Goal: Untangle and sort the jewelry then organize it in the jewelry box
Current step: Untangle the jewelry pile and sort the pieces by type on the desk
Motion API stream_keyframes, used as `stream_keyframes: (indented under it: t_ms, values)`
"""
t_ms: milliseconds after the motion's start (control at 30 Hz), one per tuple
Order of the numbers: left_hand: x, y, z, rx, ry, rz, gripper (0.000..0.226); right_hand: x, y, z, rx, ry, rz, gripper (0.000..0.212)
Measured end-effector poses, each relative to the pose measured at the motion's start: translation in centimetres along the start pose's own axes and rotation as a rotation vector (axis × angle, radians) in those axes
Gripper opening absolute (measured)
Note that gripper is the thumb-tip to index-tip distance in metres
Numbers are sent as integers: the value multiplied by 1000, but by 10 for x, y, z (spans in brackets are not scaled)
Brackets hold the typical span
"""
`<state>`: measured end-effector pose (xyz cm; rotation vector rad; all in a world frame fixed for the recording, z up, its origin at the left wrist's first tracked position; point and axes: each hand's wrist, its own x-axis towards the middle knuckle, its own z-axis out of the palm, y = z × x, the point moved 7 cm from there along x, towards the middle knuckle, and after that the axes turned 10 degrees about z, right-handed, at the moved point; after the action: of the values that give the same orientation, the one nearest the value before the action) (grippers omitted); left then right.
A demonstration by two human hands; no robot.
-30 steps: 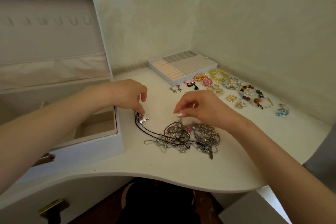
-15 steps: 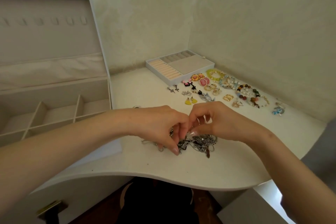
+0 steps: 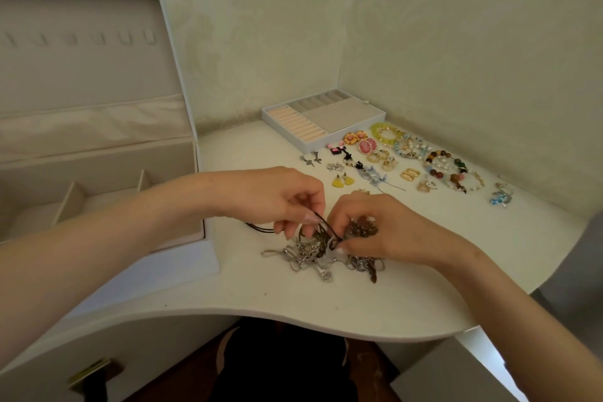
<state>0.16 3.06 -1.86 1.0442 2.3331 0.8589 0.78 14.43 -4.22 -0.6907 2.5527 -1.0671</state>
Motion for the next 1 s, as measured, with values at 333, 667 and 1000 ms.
stream_keyframes:
  t_ms: [333,667,1000]
  values:
    - [2,1,4,179,-3,-14,37,2,4,-5,452,-4,67,12]
    - [5,0,7,-164,80,-41,16,-2,-2,-21,341,211,11,19]
    - [2,-13,5,-398,129,-168,8,-16,-5,-3,-4,333,30,28]
